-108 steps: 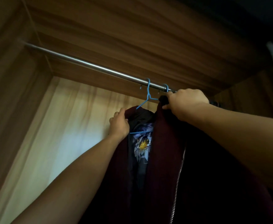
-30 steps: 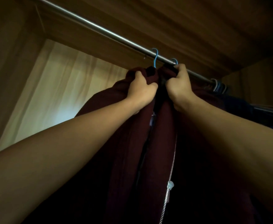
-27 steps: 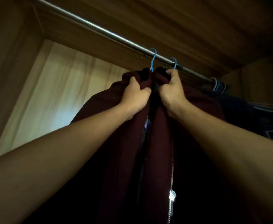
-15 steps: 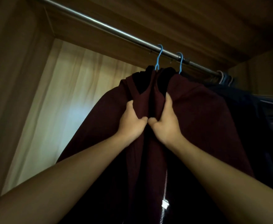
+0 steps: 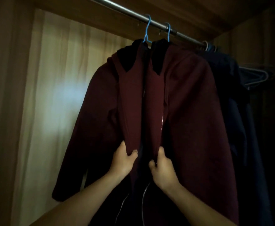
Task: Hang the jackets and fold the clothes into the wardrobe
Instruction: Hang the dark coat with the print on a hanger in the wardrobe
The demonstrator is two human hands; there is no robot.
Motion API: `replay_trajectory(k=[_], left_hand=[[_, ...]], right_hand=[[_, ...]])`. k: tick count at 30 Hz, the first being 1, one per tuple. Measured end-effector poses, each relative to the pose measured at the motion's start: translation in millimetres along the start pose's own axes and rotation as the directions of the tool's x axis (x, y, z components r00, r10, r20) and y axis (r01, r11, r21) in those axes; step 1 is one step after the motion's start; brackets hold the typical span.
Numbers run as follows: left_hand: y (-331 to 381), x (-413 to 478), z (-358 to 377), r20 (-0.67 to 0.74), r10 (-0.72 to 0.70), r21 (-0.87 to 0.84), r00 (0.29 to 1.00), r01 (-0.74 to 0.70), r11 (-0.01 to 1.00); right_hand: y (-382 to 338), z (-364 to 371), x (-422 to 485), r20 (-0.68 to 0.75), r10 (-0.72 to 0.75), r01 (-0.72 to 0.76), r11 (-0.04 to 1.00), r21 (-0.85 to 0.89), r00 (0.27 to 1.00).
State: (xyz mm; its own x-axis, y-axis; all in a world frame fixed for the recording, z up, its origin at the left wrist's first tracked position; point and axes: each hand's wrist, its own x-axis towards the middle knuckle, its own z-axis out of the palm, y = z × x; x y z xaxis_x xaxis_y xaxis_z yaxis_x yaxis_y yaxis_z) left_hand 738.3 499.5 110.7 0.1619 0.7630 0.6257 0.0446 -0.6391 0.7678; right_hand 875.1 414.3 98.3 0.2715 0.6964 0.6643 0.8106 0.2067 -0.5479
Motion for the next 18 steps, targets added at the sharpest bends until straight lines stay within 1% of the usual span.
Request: replay_trajectory(k=[2,5,7,9,11,14,16,18], left_hand=[[-3.6,-7.8,3.6,0.043,-0.013,-0.003,0.999,0.013,1.000],[2.0,-18.2,4.4,0.070,-0.055,0.006,0.996,0.054,0.998],[5.9,-29.3,2.6,0.060,-0.073,0.014,0.996,0.072,0.997],[8.3,-47.6,-1.3,0.057,-0.083,0.070,0.995,0.079,0.994],[10.7,-72.6,-5.3,0.098,-0.101,0.141,0.990,0.087,0.986],[9.4,-114.2,-5.9,0.168,-0.197,0.288,0.966,0.143,0.947],[9.1,-141.5,-4.2,0.187,-0.285,0.409,0.940,0.190,0.893],[9.4,-166.8,-2.3,0.192,-0.311,0.534,0.931,0.167,0.829]], right_hand=[[3.1,6.0,-4.7,0.000,0.005,-0.005,0.999,0.039,1.000],[-0.8,6.8,-8.8,-0.001,0.030,-0.029,0.997,0.076,1.000],[-5.6,0.6,-17.7,0.014,0.046,-0.048,0.992,0.114,0.999],[-7.9,-5.5,-34.0,0.038,0.048,-0.053,0.987,0.151,0.998],[-5.5,-8.8,-55.5,0.080,0.057,-0.070,0.982,0.178,0.995],[8.9,-11.1,-99.5,0.243,0.123,-0.168,0.970,0.174,0.962],[21.9,-15.7,-135.8,0.386,0.208,-0.294,0.939,0.179,0.899],[32.8,-28.3,-172.9,0.494,0.282,-0.422,0.884,0.199,0.823]])
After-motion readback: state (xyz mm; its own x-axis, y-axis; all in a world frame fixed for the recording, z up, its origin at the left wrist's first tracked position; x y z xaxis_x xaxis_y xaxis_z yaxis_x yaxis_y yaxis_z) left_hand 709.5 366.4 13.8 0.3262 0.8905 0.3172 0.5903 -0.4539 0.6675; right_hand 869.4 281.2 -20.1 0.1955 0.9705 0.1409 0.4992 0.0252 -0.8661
